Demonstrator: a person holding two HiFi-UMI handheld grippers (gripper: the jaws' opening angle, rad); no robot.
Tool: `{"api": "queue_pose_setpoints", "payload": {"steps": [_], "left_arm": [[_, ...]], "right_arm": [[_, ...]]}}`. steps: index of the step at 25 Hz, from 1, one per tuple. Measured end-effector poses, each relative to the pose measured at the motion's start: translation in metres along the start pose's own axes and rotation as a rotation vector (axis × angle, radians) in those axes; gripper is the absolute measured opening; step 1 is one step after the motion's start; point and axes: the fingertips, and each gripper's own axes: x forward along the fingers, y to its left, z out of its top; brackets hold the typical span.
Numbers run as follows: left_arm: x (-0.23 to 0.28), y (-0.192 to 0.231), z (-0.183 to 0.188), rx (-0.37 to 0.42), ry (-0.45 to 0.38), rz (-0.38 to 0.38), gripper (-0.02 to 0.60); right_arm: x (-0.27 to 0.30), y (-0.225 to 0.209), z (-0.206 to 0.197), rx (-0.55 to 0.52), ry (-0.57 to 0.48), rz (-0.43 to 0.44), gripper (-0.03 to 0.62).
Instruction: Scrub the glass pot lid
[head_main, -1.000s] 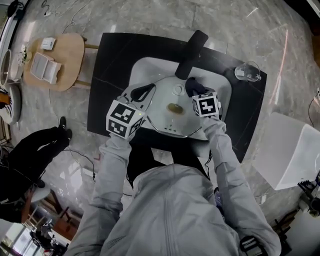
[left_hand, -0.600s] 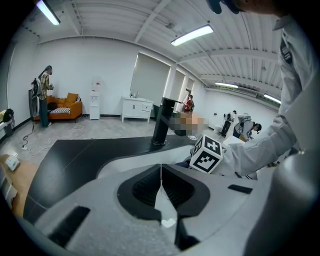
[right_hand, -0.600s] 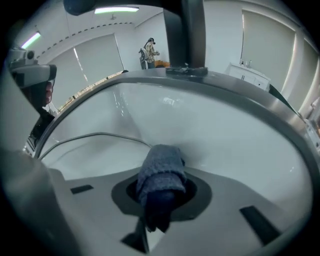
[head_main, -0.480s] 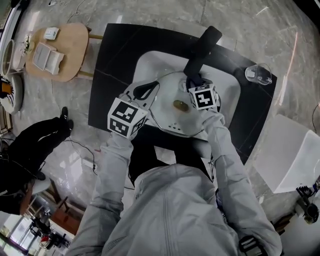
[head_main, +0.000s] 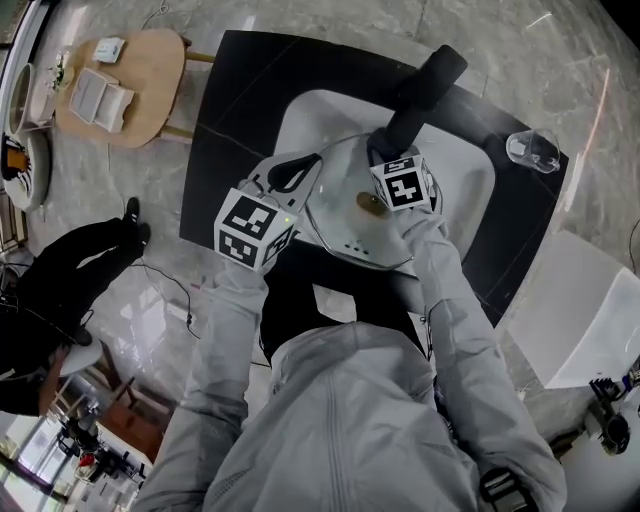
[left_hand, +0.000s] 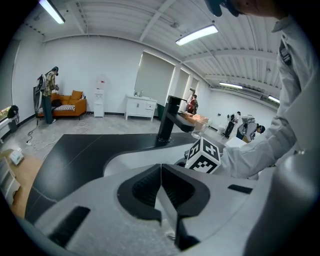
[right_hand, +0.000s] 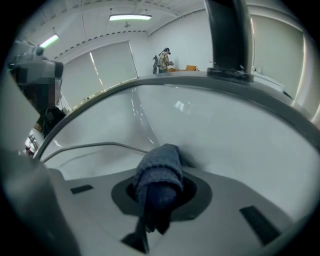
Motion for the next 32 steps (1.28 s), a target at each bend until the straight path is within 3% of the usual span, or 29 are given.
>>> {"api": "queue_pose_setpoints", "payload": {"steps": [9,16,23,32], "left_arm": [[-0.01,0.012,0.0,-0.001,0.004,0.035,0.029],[-0.023,0.015,0.003,-0.001,0.001,0.06,0.029],[-0.036,0.015,0.006,0.003,-0.003,0.079,0.029],[-0.038,0.001,0.003,0.012,-0.004,0.067,0.029]], "right_arm": [[0.005,0.066,0.013,-0.012,-0.005,0.184,0.067],[-0.009,0.12,0.024,-0.062,-0.014,0.391,0.068],[-0.026,0.15,0.023,-0.11,0.001,0.514,0.069],[-0.069,0.187,-0.001,-0.213,0.081,0.798,0.069]]}}
